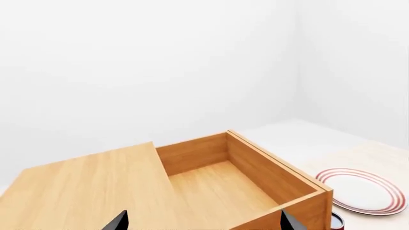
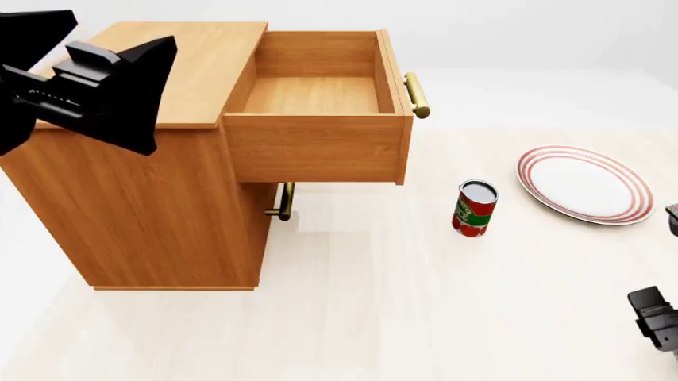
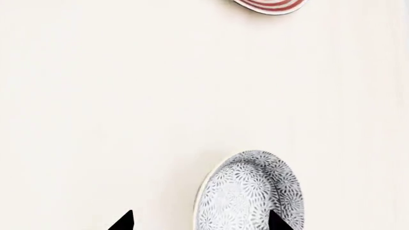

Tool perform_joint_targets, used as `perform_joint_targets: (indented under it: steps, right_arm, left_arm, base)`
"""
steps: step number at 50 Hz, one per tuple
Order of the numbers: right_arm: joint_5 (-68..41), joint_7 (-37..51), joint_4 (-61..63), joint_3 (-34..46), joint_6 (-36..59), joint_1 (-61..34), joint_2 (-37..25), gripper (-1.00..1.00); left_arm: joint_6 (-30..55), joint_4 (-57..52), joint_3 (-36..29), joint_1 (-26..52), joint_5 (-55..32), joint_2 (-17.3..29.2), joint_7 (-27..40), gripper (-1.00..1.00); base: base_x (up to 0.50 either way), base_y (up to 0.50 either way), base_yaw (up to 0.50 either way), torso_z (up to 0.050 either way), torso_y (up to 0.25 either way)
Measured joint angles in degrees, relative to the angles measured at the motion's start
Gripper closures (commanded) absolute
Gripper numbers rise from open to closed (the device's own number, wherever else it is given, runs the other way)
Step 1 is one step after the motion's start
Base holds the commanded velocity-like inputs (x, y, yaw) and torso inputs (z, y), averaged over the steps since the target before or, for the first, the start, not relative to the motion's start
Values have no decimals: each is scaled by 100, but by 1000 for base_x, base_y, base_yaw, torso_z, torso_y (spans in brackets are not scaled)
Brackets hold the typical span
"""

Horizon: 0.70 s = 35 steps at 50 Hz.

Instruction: Put the bowl in the top drawer of the cabinet.

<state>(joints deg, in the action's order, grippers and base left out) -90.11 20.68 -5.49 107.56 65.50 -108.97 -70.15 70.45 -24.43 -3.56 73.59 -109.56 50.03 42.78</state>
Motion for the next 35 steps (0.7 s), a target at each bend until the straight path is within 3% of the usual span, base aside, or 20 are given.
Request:
perform_joint_targets:
  steps: [35]
  right_arm:
    - [-314,511,-1065,322,-1238,1764,669,-100]
  left_arm:
    - [-160,-97,34,-279,8,64,-74,-100]
  base:
    - [0,0,0,0,0]
